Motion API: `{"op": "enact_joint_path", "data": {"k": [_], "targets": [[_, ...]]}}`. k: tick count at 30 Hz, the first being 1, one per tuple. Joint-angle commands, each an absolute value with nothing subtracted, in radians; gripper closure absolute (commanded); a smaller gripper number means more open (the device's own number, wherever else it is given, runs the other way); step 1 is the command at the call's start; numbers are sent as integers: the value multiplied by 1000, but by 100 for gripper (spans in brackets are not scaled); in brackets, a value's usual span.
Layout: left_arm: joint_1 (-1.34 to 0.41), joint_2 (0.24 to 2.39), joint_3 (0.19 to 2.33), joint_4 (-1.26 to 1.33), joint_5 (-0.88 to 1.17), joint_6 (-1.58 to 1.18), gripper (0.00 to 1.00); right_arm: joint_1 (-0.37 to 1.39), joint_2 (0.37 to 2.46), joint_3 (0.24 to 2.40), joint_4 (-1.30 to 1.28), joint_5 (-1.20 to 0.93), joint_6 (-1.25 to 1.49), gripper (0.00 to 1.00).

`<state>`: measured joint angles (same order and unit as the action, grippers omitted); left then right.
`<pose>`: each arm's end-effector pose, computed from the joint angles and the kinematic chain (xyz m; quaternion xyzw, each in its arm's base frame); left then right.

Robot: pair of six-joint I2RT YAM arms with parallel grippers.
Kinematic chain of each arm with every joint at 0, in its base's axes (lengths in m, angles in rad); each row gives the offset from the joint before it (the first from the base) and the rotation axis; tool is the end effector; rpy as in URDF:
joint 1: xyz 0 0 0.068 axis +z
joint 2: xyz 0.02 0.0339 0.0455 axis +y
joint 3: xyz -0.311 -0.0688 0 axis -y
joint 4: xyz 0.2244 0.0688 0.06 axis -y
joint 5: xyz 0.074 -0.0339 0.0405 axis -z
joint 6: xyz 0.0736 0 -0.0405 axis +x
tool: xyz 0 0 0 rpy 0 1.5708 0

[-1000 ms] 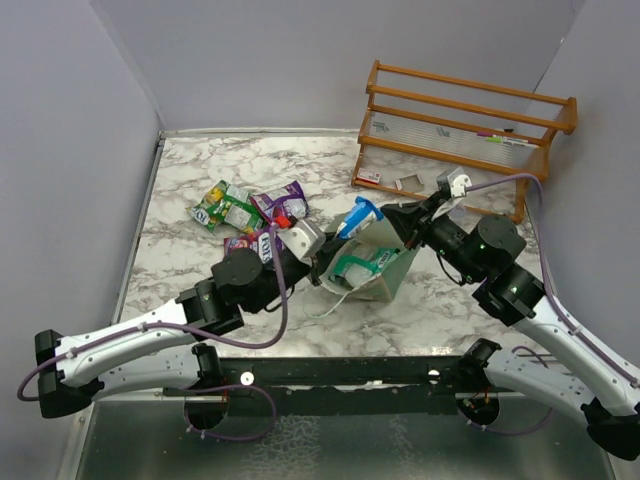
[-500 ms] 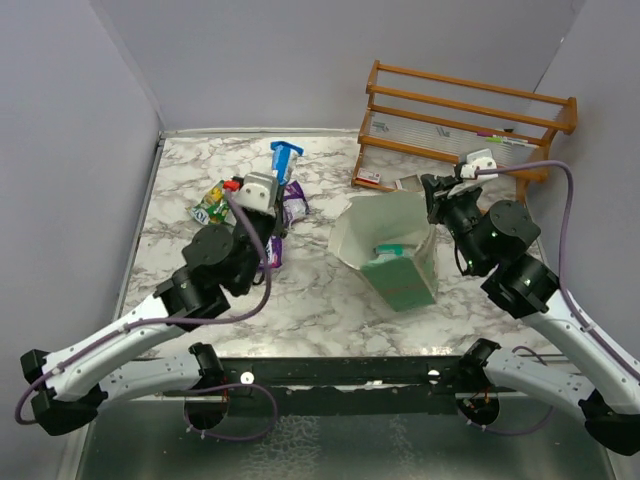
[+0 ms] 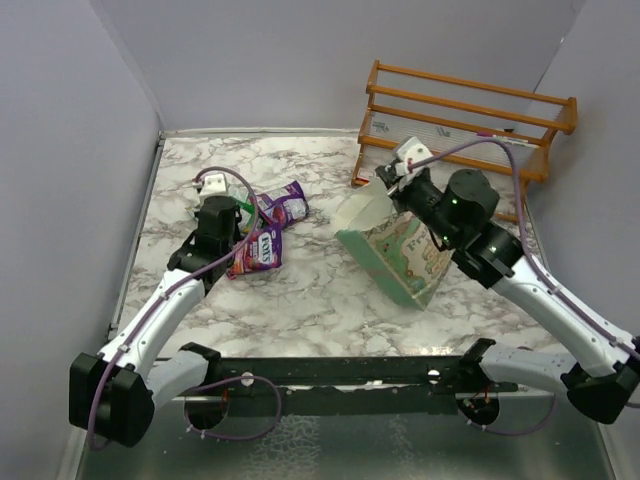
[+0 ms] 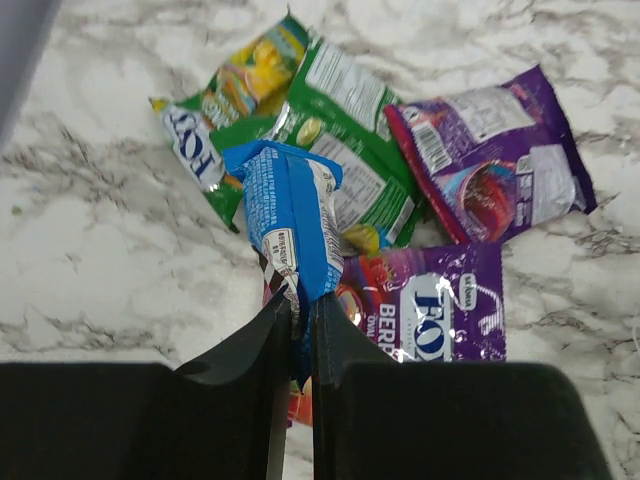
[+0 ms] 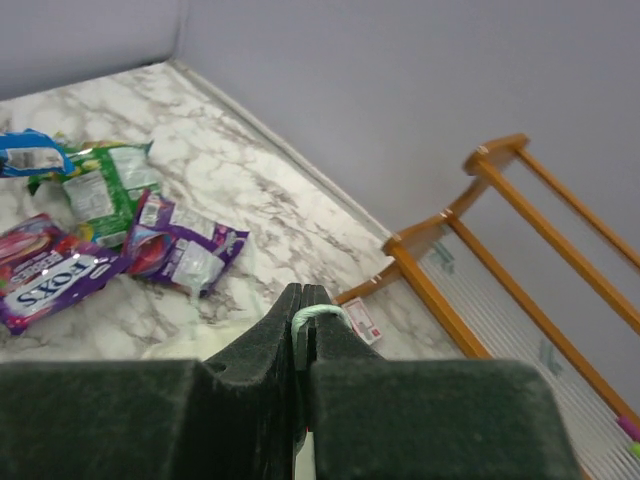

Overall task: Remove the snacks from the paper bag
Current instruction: Place the snack at the center of the board.

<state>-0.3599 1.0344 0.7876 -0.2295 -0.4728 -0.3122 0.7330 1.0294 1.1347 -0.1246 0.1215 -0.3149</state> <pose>0.2152 -0.0452 0.3202 -0.1020 0.8329 0.0220 0.5435 0.1722 0.1430 0.4604 -0.3197 0.6383 0.1027 0.6927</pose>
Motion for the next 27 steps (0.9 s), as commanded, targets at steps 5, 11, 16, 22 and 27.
{"op": "enact_joint_path", "data": {"k": [5, 11, 16, 22, 27], "targets": [[-297, 997, 685, -254, -376, -529, 100, 735, 1287, 1261, -61, -303, -213, 98], [-283, 1004, 610, -227, -377, -645, 100, 735, 1344, 1204, -81, -707, -104, 98], [-280, 1012, 548, -198, -406, -731, 100, 736, 1197, 1040, -106, -774, -113, 98], [-273, 1016, 543, -161, -389, -783, 62, 735, 1019, 911, 52, -701, 1, 98], [-273, 987, 569, -176, -359, -763, 31, 735, 997, 980, -19, -104, 86, 98]]}}
